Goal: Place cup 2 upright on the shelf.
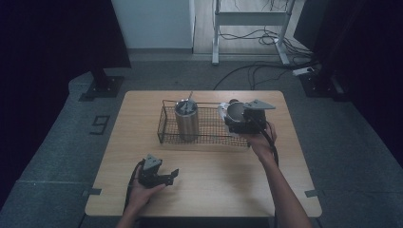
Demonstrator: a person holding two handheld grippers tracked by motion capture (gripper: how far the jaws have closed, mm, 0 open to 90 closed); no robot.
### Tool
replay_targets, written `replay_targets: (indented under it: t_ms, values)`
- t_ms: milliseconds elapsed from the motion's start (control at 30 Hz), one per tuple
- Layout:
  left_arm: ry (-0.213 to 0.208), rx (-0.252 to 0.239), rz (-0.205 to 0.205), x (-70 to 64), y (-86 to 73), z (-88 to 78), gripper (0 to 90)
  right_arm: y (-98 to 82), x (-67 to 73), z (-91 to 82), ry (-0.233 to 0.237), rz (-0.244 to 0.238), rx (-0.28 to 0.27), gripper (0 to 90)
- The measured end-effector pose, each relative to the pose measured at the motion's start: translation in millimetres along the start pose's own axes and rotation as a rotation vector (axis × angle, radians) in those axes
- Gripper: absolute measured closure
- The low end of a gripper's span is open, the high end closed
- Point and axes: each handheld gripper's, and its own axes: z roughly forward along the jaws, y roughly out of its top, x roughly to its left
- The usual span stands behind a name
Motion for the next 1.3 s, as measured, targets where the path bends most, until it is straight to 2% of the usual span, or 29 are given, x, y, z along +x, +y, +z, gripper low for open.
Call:
replay_targets:
  t_ms: [500, 600, 1033, 1300]
  values:
    - [0.001, 0.004, 0.000, 0.1, -0.5, 0.4, 15.8, -5.3, -17.0, 19.0, -0.024, 0.038, 0.030, 6.8]
    - [0.002, 0.004, 0.000, 0.5, -0.5, 0.3, 15.7, -7.2, -18.8, 23.7, -0.033, 0.031, 0.047, 6.8]
    - [0.002, 0.007, 0.001, 0.5, -0.8, 0.6, 15.7, -11.2, -29.2, 35.8, -0.042, 0.055, 0.059, 6.8]
    - [0.003, 0.011, 0.001, 1.0, -1.4, 1.2, 15.8, -12.7, -30.7, 42.4, -0.039, 0.059, 0.066, 6.8]
